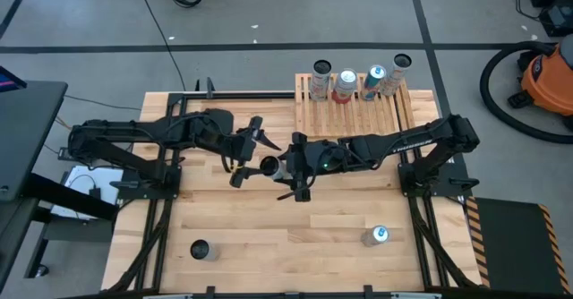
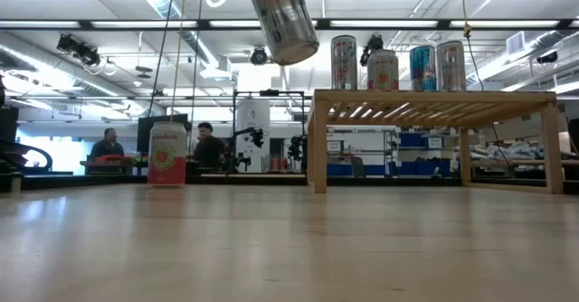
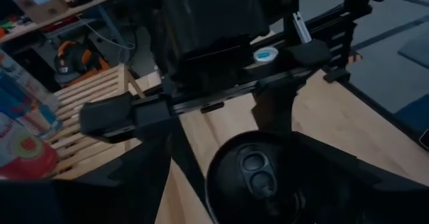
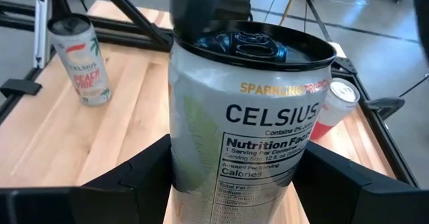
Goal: Place canned beverage on shelf
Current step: Put the top white-yellow soda can on the shelf aligned with the other white-yellow soda can
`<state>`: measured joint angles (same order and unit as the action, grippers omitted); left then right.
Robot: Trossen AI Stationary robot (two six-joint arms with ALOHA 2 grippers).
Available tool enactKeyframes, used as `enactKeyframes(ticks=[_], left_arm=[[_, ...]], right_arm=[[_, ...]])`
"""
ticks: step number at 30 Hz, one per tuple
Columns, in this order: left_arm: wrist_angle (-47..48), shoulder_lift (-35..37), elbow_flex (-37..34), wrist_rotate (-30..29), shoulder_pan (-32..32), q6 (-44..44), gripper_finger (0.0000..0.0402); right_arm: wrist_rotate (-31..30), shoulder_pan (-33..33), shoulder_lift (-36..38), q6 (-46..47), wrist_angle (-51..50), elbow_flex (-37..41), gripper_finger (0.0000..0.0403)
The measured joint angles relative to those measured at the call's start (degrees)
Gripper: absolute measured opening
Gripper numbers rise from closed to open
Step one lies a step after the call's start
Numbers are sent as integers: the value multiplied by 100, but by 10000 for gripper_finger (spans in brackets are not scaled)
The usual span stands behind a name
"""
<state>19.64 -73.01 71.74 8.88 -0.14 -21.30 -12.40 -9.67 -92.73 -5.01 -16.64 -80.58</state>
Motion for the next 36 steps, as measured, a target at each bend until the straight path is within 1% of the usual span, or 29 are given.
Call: enactKeyframes(ticks=[9, 12, 20, 32, 36], left_arm=[[35, -2, -12, 13, -2, -13, 299], [41, -4, -15, -84, -2, -39, 300], [31, -7, -20, -109, -2, 151, 300], [-651, -22, -39, -137, 82, 275, 300], [-700, -22, -38, -139, 172, 572, 300]], right_arm=[[-32, 0, 0, -11, 13, -3, 266], [-42, 0, 0, -12, 10, -4, 266], [-44, 0, 5, 21, 9, -9, 266], [-7, 0, 24, 14, 48, -28, 266], [-13, 4, 24, -70, 48, -28, 266]])
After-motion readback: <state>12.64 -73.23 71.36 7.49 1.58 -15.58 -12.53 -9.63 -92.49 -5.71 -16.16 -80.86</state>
